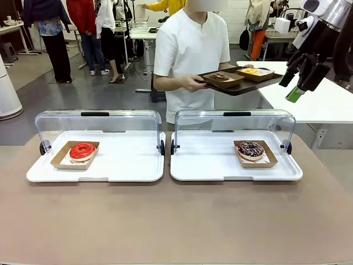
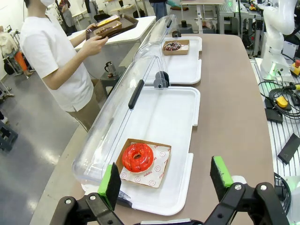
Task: Provide the desired donut to the person.
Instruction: Place the picked Paper togo box onto the Handle tray extended by the person.
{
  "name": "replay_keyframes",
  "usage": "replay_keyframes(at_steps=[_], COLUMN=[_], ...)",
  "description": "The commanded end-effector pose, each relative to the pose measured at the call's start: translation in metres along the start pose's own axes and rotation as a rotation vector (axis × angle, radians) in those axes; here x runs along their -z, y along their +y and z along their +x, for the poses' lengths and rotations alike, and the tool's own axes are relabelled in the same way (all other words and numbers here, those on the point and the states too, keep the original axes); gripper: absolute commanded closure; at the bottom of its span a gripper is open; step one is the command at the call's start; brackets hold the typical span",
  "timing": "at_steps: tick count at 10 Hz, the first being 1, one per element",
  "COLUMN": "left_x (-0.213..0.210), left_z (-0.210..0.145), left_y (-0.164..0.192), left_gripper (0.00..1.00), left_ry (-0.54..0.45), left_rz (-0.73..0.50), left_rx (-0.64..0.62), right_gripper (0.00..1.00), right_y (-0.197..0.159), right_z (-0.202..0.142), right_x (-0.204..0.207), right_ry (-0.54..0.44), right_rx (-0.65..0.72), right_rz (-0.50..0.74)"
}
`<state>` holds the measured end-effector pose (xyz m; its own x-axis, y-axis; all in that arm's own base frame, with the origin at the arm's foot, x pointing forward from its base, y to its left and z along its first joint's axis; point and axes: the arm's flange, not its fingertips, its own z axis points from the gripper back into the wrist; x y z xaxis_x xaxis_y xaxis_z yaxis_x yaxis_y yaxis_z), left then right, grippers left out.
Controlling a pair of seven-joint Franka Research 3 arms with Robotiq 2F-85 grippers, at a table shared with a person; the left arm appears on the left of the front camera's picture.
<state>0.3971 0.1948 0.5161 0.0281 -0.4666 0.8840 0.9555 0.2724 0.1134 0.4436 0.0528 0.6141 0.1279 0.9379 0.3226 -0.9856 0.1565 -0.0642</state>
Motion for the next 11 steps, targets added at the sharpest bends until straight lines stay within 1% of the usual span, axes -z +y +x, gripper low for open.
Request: replay_keyframes(at_steps=[1, 7, 8, 10, 11], left_x=[-0.002, -0.002, -0.002, -0.002, -0.002], left_z=[0.001, 0.001, 0.001, 0.001, 0.001], left_y=[-0.001, -0.001, -0.001, -0.001, -0.001], left_gripper=[0.00, 0.00, 0.00, 0.00, 0.00], left_ry=[-0.001, -0.001, -0.001, -0.001, -0.001], left_rz=[0.001, 0.001, 0.001, 0.001, 0.001], left_rx=[0.004, 0.004, 0.004, 0.004, 0.004], right_gripper=[0.00, 0.00, 0.00, 0.00, 0.00], right_y=[0.002, 0.000, -0.005, -0.007, -0.011], right_z=[0.000, 0.000, -0.027, -0.089, -0.124], right_x=[-0.001, 0.000, -0.019, -0.034, -0.029], right_ry=[-0.001, 0.000, -0.164, -0.316, -0.412], right_rx=[-0.002, 0.000, 0.053, 0.082, 0.087], right_rz=[0.003, 0.000, -0.002, -0.007, 0.019])
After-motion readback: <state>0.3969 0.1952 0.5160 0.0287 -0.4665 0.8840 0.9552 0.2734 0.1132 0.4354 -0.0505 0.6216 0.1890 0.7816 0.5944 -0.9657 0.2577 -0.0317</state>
